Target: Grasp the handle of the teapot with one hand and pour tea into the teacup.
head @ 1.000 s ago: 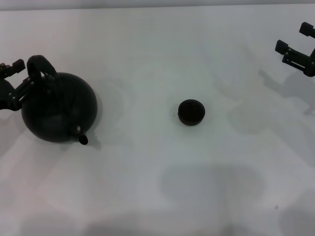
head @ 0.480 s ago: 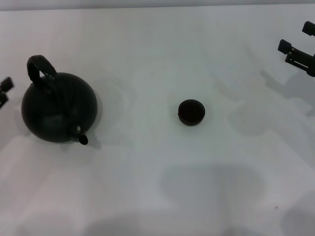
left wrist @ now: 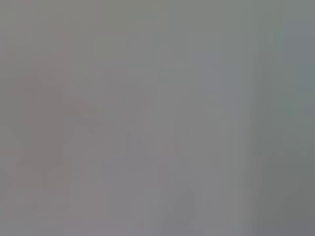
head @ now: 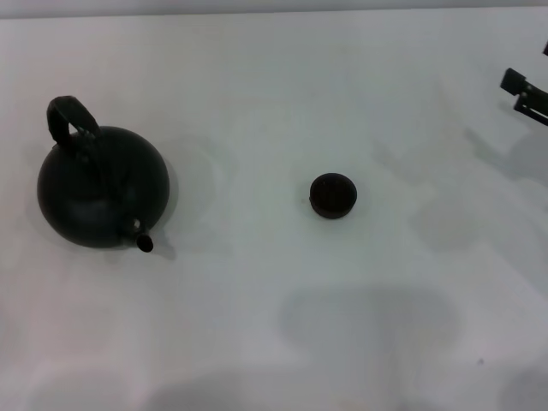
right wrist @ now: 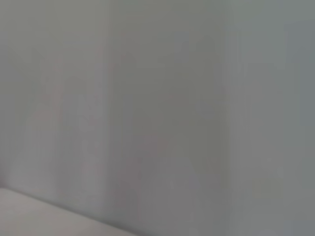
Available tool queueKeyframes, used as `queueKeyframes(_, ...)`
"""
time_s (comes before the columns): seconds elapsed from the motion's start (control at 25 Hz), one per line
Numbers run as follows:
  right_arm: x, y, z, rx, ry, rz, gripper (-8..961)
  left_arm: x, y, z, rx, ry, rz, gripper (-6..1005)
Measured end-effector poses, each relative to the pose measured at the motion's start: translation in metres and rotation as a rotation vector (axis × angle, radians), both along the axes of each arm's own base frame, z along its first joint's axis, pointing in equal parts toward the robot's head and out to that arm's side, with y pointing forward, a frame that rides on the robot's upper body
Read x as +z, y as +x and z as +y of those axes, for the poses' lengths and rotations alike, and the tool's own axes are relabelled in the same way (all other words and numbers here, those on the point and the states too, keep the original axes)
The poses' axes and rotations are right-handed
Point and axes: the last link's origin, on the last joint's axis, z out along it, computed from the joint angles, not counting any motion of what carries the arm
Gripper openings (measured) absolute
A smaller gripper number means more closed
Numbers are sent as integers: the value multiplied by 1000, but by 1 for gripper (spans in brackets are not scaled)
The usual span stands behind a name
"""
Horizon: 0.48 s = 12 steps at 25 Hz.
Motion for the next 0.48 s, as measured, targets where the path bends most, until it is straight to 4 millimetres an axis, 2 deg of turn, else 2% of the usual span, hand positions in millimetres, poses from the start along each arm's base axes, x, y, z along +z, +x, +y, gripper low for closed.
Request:
queueKeyframes(0.16,3,5,-11,9,46,12,840,1,-6,-11,28,90,-43,454)
queueKeyframes(0.48,4,17,-24,0,152,8,840,-5,-9,-24,54,145,-84,450)
